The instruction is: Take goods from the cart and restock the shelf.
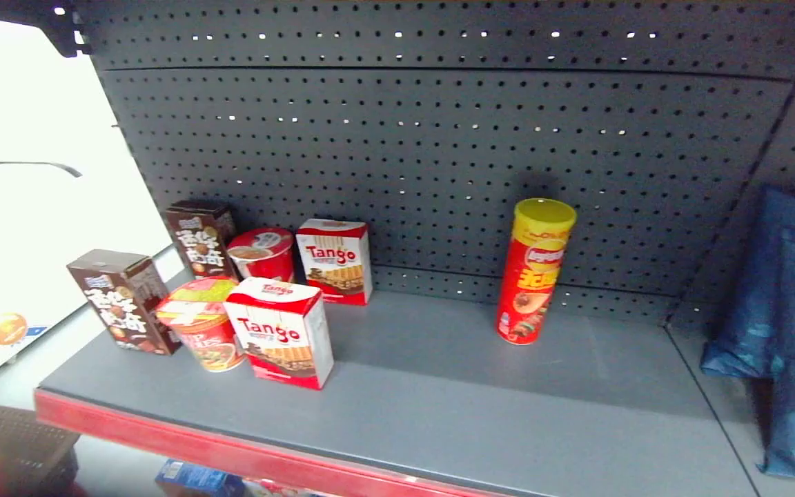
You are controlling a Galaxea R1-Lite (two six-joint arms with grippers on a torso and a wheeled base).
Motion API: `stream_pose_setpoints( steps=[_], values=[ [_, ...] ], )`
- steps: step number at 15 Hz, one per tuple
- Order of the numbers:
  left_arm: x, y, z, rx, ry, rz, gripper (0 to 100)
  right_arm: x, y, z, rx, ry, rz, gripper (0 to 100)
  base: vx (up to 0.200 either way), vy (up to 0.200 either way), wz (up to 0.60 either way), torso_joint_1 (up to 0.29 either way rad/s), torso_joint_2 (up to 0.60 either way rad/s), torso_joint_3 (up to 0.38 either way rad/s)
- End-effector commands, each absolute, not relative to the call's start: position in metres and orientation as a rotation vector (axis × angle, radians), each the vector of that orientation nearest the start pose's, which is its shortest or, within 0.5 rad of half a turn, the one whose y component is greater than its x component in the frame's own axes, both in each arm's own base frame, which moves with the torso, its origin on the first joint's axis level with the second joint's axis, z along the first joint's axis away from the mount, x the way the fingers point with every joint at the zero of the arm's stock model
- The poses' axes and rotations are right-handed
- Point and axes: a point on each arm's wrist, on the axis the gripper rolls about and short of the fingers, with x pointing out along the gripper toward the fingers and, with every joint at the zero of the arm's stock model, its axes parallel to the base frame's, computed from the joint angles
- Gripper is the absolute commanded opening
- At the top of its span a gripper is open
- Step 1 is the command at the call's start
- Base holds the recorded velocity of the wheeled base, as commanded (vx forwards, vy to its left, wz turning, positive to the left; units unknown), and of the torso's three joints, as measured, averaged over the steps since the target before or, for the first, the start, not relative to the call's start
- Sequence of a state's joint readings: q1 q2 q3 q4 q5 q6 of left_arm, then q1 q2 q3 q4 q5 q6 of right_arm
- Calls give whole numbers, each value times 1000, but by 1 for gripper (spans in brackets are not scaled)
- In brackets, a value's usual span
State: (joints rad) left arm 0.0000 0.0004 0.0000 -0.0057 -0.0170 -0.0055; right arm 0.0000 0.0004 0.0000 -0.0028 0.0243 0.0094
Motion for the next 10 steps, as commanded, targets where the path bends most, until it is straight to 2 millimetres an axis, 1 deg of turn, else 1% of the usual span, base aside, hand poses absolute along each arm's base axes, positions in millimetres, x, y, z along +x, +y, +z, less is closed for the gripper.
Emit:
stream_pose_setpoints(
  steps=[1, 10],
  values=[
    [-23, 0, 76, -6, -5, -17, 100, -23, 1, 76, 9, -3, 25, 100, 0, 0, 600, 7, 2, 2],
    [-23, 0, 76, -8, -5, -17, 100, -23, 1, 76, 9, -3, 25, 100, 0, 0, 600, 2, 2, 3]
  ],
)
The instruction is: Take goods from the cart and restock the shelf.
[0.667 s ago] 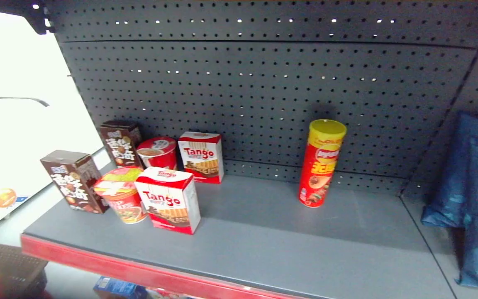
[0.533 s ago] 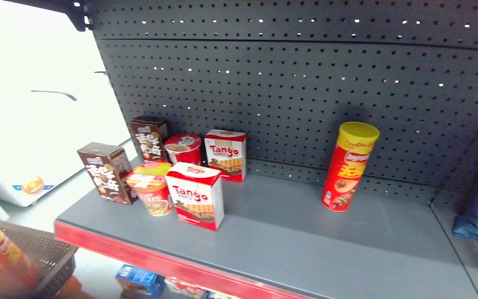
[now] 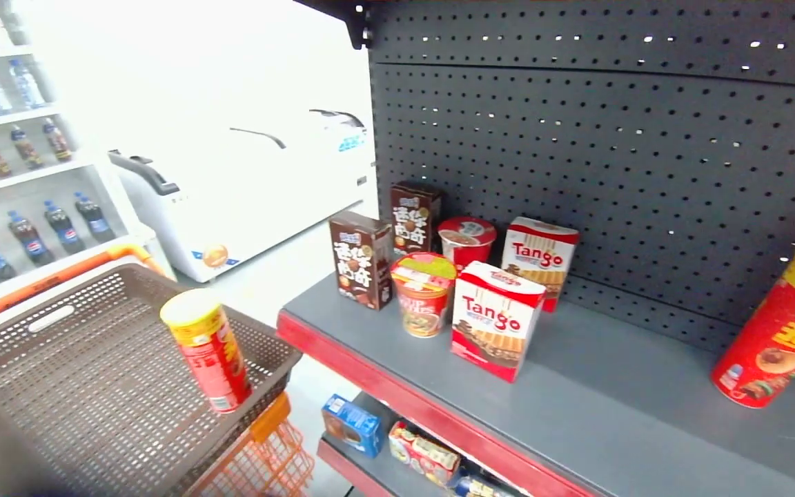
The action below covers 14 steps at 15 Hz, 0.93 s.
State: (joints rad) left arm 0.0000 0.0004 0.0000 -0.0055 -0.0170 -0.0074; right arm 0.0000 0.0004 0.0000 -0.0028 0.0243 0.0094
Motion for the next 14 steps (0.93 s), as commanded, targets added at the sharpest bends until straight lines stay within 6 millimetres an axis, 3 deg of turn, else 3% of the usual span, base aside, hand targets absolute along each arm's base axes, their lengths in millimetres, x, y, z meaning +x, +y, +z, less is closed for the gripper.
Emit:
stream_pose_setpoints(
  steps=[1, 3, 14],
  values=[
    [-23, 0, 76, -8, -5, -17, 100, -23, 1, 76, 9, -3, 25, 100, 0, 0, 600, -2, 2, -2],
    [-23, 0, 76, -6, -5, -15, 100, -23, 0, 76, 11, -3, 25, 100, 0, 0, 600, 0, 7, 5],
    [-23, 0, 76, -6, -5, -15, 100, -23, 0, 76, 11, -3, 25, 100, 0, 0, 0, 0, 0, 0]
  ],
)
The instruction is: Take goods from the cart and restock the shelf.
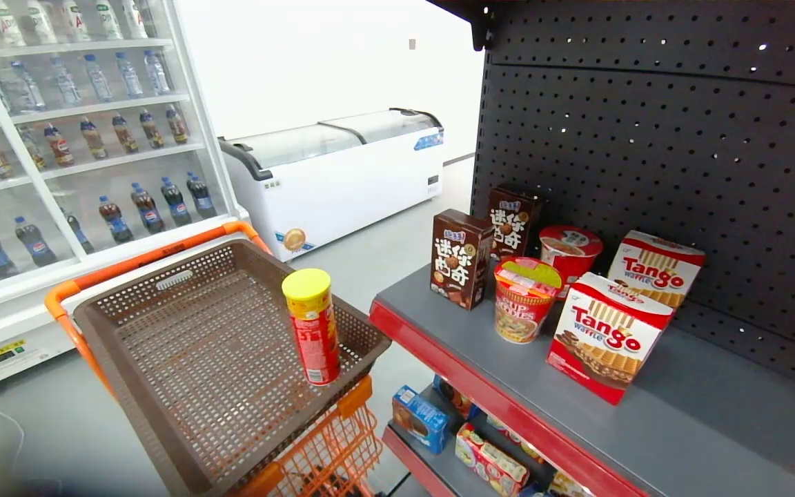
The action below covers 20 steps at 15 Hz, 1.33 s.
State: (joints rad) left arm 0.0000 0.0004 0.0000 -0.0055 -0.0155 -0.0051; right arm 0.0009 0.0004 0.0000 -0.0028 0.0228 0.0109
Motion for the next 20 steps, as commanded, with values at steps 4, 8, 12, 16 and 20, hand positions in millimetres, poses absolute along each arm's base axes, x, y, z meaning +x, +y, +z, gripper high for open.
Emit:
stream_pose_setpoints(
  steps=[4, 8, 12, 16, 20],
  values=[
    [-23, 0, 76, 2, -5, -17, 100, -23, 0, 76, 11, -3, 25, 100, 0, 0, 0, 0, 0, 0],
    [-22, -4, 115, 69, 9, -186, 100, -23, 0, 76, 11, -3, 25, 100, 0, 0, 0, 0, 0, 0],
    [-6, -4, 144, 94, 94, -209, 100, -23, 0, 76, 11, -3, 25, 100, 0, 0, 0, 0, 0, 0],
    [33, -7, 189, 94, 190, -273, 100, -23, 0, 76, 11, -3, 25, 100, 0, 0, 0, 0, 0, 0],
    [72, -11, 190, 91, 294, -287, 100, -23, 0, 76, 11, -3, 25, 100, 0, 0, 0, 0, 0, 0]
  ],
)
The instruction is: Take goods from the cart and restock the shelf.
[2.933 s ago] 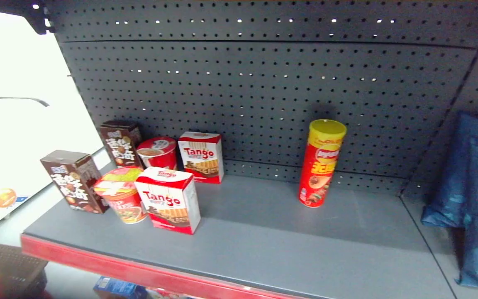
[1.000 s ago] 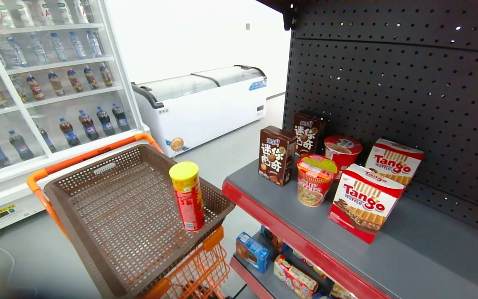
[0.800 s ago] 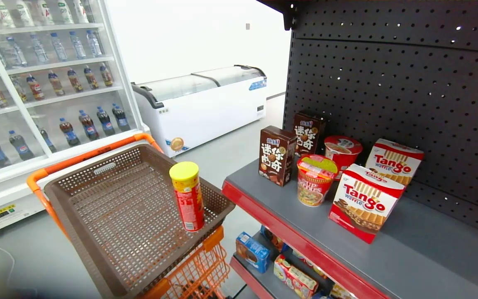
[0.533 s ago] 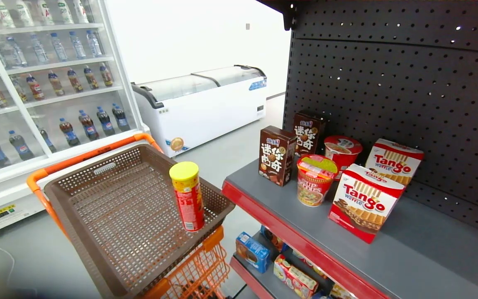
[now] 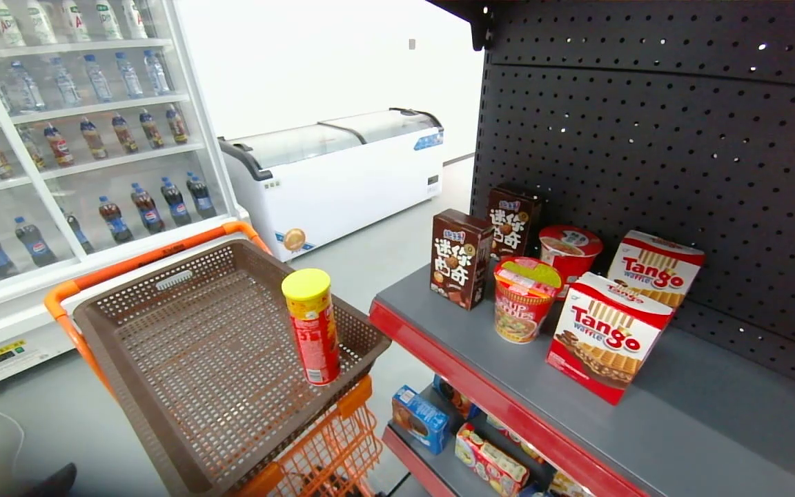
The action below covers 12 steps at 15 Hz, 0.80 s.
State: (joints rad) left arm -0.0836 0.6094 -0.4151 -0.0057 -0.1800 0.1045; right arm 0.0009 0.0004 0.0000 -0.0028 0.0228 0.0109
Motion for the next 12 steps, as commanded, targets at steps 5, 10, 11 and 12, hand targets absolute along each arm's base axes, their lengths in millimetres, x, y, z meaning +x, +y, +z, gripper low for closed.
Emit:
stream_pose_setpoints(
  steps=[5, 10, 11, 12],
  values=[
    [117, -14, 187, 87, 341, -279, 100, -23, 0, 76, 11, -3, 25, 100, 0, 0, 0, 0, 0, 0],
    [156, -19, 181, 92, 352, -290, 100, -23, 0, 76, 11, -3, 25, 100, 0, 0, 0, 0, 0, 0],
    [158, -21, 180, 95, 352, -300, 100, -23, 0, 76, 11, -3, 25, 100, 0, 0, 0, 0, 0, 0],
    [163, -29, 177, 100, 362, -338, 100, -23, 0, 76, 11, -3, 25, 100, 0, 0, 0, 0, 0, 0]
  ],
)
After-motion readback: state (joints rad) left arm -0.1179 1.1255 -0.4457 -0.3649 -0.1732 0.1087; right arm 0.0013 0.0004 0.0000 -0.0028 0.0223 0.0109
